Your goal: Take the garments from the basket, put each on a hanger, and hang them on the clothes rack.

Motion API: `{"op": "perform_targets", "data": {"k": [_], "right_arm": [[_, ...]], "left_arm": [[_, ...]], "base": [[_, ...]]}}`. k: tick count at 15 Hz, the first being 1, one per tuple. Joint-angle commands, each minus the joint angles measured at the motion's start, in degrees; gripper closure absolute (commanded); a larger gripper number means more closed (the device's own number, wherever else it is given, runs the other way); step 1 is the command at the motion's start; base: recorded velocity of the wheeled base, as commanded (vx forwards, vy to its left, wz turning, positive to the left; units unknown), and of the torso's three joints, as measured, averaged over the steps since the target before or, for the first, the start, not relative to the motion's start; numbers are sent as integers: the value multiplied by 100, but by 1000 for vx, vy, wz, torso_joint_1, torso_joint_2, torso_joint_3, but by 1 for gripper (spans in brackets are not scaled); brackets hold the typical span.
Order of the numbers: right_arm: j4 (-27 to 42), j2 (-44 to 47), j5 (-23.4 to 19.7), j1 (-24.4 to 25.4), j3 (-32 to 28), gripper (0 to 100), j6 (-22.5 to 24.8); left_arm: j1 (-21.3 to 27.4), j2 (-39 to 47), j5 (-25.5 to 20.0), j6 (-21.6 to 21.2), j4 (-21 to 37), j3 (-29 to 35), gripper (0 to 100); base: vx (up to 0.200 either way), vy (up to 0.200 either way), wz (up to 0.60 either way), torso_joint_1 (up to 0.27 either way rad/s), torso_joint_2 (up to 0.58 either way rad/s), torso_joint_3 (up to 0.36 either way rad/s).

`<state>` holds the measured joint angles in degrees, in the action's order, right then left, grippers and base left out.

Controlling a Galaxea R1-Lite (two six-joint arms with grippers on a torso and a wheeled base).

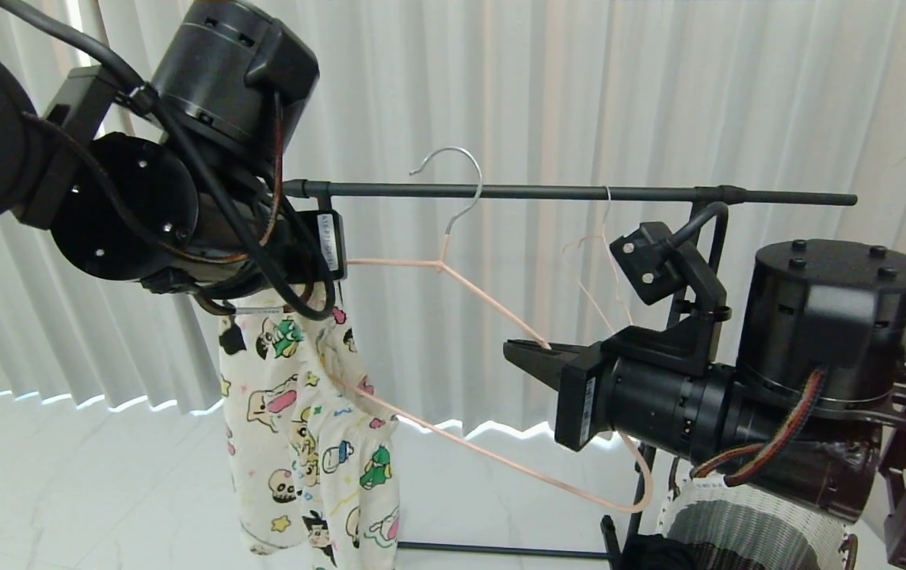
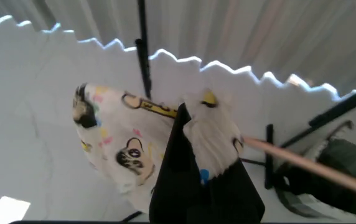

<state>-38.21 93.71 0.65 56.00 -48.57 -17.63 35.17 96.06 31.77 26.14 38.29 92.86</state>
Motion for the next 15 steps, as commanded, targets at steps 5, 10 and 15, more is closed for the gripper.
{"op": "perform_targets", "data": {"k": [5, 10, 15], "right_arm": [[-196, 438, 199, 280, -223, 100, -144], [-196, 508, 313, 297, -276, 100, -250], [-205, 534, 419, 315, -294, 100, -294]], "left_arm": [[464, 0, -338, 5, -6, 453, 100], [588, -35, -435, -38, -6, 461, 100], [992, -35, -443, -170, -15, 505, 100]], "base": [[0, 0, 0, 0, 0, 0], [0, 0, 0, 0, 0, 0], [0, 0, 0, 0, 0, 0]]}}
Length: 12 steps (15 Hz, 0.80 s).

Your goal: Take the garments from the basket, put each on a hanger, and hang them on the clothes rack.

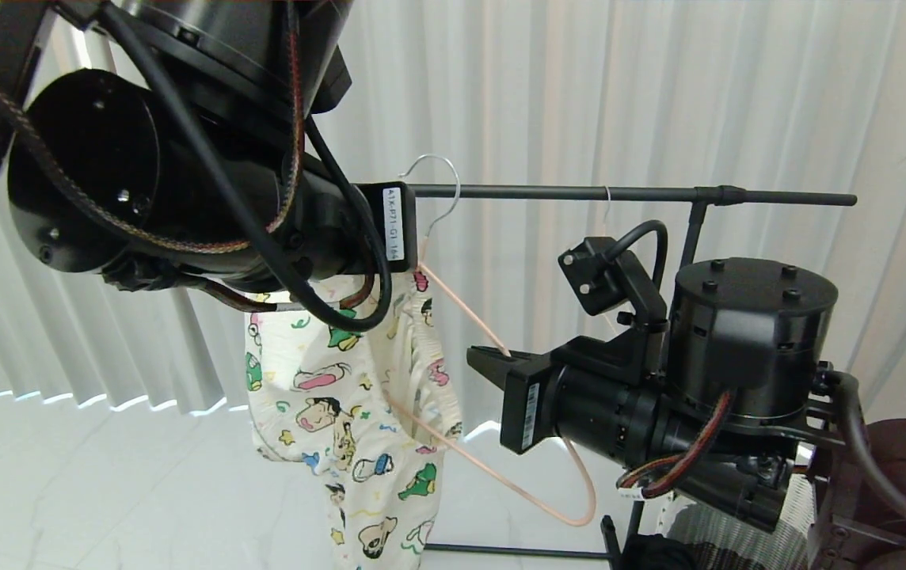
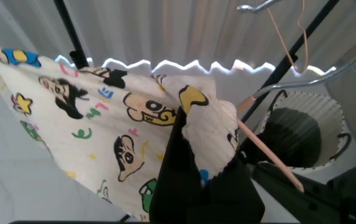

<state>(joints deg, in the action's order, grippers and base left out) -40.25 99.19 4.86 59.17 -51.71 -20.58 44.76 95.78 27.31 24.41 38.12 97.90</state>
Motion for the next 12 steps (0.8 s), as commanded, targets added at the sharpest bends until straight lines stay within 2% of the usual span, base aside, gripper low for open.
{"op": "perform_targets", "data": {"k": [1, 3, 4, 12], "right_arm": [[9, -41, 129, -11, 21, 100, -8], [0, -67, 261, -20, 21, 100, -8], [0, -93, 269, -20, 21, 100, 1], [-334, -128, 726, -108, 38, 100, 80]], "left_arm": [[-12, -51, 11, -173, 2, -17, 100], [-152, -104, 11, -489, 2, -17, 100], [-179, -130, 11, -604, 2, -26, 0], [-126, -297, 117, -744, 2, -307, 0]], "base": [[0, 0, 0, 0, 0, 0], [0, 0, 0, 0, 0, 0], [0, 0, 0, 0, 0, 0], [0, 0, 0, 0, 0, 0]]}}
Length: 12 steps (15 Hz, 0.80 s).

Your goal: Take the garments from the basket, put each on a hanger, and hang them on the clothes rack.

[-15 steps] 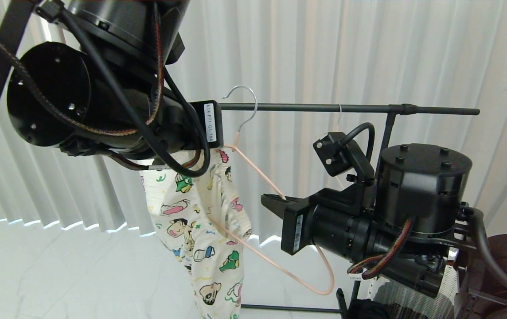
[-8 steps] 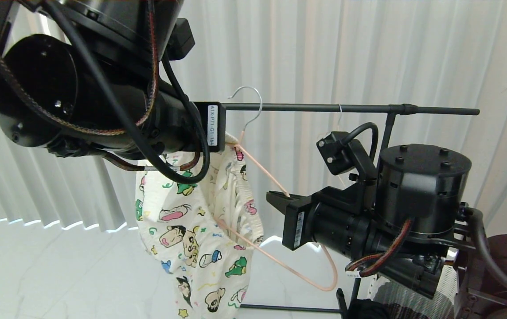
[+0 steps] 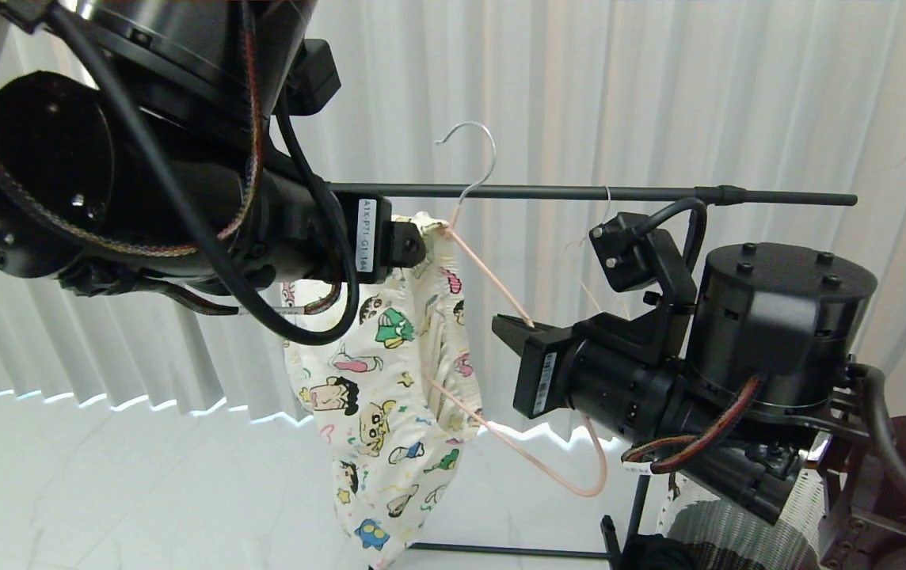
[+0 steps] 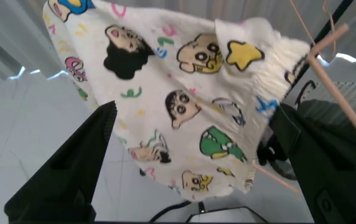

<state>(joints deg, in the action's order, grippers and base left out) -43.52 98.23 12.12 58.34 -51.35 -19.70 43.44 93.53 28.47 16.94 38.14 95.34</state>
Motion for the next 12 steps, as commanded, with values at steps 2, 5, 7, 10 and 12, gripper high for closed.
{"op": "perform_targets", "data": {"k": [2, 5, 7, 10, 12], "right_arm": [[-25, -59, 1, -174, 19, 100, 168], [-60, -173, -8, -262, 81, 100, 300], [-60, -349, -122, -368, 336, 100, 608], [-60, -656, -720, -561, 837, 100, 959], [-60, -920, -1071, -579, 1144, 100, 1117]], "left_arm": [[332, -441, -52, 2, 0, -464, 0], [499, -862, -60, 2, -18, -1202, 0], [684, -1346, -52, 2, -18, -1782, 0], [860, -2313, -60, -605, -299, -2802, 0], [517, -2726, -87, -1202, -861, -3312, 0]], "base": [[0, 0, 0, 0, 0, 0], [0, 0, 0, 0, 0, 0], [0, 0, 0, 0, 0, 0], [0, 0, 0, 0, 0, 0], [0, 0, 0, 0, 0, 0]]}}
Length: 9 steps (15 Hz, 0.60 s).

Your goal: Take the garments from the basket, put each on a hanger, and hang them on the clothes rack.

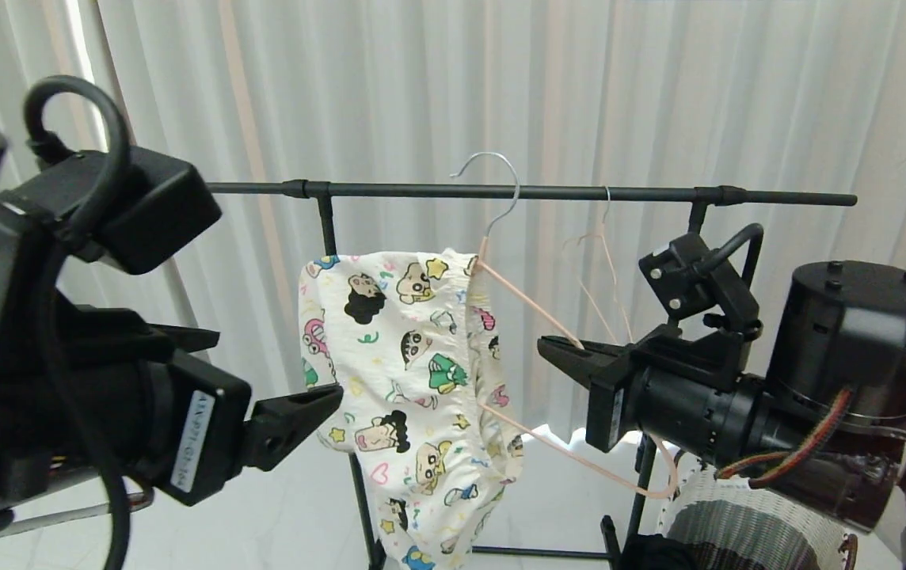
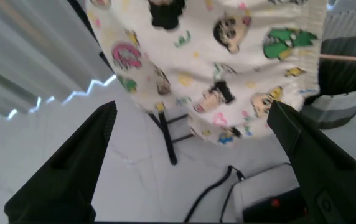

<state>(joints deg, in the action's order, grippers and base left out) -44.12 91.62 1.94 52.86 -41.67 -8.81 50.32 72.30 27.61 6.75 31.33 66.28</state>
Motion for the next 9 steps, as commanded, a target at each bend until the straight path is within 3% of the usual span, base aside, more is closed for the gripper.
{"op": "perform_targets", "data": {"k": [1, 2, 5, 7, 9], "right_arm": [[0, -391, -194, -30, 361, 100, 117], [0, -628, -352, -21, 634, 100, 301], [0, -1191, -748, -4, 1293, 100, 530], [8, -1481, -862, 146, 1609, 100, 706], [8, -1595, -844, 489, 1679, 100, 741]], "left_arm": [[-260, -814, -168, -500, -558, -722, 0], [-480, -1069, -792, -948, -1076, -1152, 0], [-1156, -1192, -2269, -2143, -1876, -1750, 0], [-1464, -1069, -3324, -2591, -2245, -1943, 0], [-1464, -805, -4018, -2802, -2316, -1943, 0]], "base": [[0, 0, 0, 0, 0, 0], [0, 0, 0, 0, 0, 0], [0, 0, 0, 0, 0, 0], [0, 0, 0, 0, 0, 0], [0, 0, 0, 0, 0, 0]]}}
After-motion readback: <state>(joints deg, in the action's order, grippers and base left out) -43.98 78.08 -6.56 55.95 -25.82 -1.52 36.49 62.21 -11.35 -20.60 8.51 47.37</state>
